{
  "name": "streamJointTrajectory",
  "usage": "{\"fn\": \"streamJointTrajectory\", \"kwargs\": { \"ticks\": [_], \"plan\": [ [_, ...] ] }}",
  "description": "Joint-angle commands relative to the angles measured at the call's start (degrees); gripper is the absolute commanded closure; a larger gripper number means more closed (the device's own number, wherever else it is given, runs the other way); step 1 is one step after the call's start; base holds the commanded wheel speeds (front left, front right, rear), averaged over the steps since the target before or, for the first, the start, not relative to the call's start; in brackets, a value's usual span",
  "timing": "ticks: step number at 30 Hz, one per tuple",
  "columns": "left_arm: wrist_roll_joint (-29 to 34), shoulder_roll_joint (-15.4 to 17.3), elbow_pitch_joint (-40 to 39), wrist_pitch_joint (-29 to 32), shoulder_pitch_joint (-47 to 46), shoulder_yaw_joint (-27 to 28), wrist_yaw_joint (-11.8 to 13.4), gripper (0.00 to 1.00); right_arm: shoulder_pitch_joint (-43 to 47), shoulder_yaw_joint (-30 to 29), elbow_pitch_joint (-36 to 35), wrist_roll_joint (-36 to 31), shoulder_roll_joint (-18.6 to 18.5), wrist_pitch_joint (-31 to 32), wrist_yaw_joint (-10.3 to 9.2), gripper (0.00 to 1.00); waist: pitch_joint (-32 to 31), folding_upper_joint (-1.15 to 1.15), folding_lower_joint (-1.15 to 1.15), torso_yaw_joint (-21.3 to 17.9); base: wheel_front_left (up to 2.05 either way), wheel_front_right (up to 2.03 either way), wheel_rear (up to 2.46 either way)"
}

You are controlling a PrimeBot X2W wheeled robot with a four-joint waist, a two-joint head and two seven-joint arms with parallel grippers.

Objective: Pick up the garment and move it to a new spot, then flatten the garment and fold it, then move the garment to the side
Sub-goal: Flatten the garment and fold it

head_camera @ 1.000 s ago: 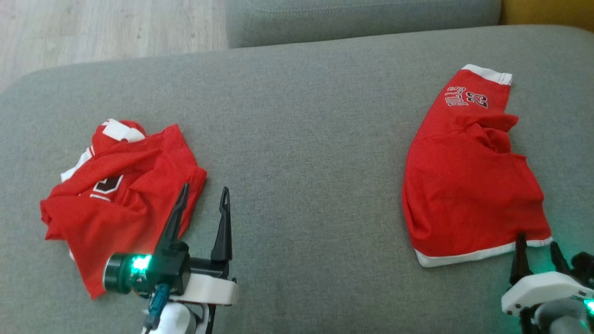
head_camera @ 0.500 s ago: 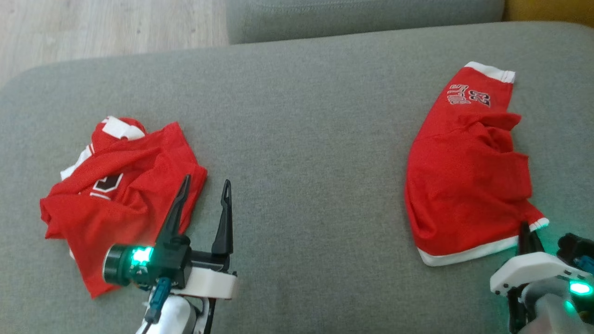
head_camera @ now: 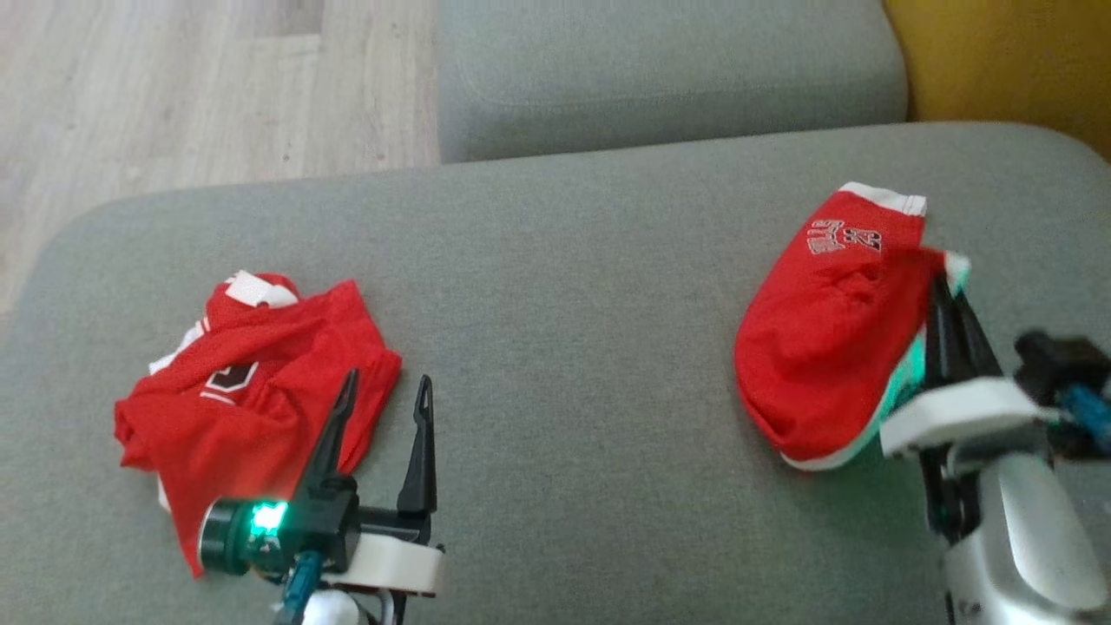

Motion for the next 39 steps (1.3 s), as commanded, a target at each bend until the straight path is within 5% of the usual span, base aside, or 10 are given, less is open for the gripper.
{"fn": "streamJointTrajectory", "kwargs": {
  "ticks": [1, 6, 13, 21, 31, 39],
  "plan": [
    [-0.36, 0.22, -1.96, -0.46, -2.11, 2.06, 0.43, 0.00, -3.82, 2.42, -3.31, 0.07, -0.29, 0.93, -0.04, 1.00, -0.58, 0.00, 0.01, 0.75, 0.00, 0.00, 0.00],
    [-0.55, -0.29, -2.08, -0.61, -1.90, 1.94, 0.21, 0.00, -11.87, 9.23, -9.68, -1.77, -0.29, 9.72, -0.04, 1.00, -0.82, 0.00, 0.01, 3.05, 0.00, 0.00, 0.00],
    [-0.49, -1.90, -1.02, -0.74, -2.33, 1.25, -0.39, 0.00, -28.61, 20.74, -2.60, 4.62, -0.29, 14.92, -0.04, 1.00, -0.38, 0.00, 0.01, 7.68, 0.00, 0.00, 0.00],
    [-0.25, -2.26, -0.99, -0.78, -1.55, 2.28, -0.40, 0.00, -43.85, 15.52, 9.22, 5.97, -0.33, 8.85, -0.04, 1.00, -0.95, 0.00, 0.01, 8.83, 0.00, 0.00, 0.00],
    [0.63, -1.66, -2.66, -0.79, -1.24, 3.88, -0.23, 0.00, -31.08, 5.80, 9.08, 3.65, -5.21, 8.96, -0.04, 1.00, 1.40, 0.00, 0.01, 3.98, 0.00, 0.00, 0.00],
    [1.62, -2.09, -2.66, -0.79, -3.72, 3.68, -0.84, 0.00, -9.78, -6.37, 1.34, -2.10, -6.98, 11.01, -0.04, 1.00, 4.49, 0.00, 0.01, 0.92, 0.00, 0.00, 0.00]
  ]
}}
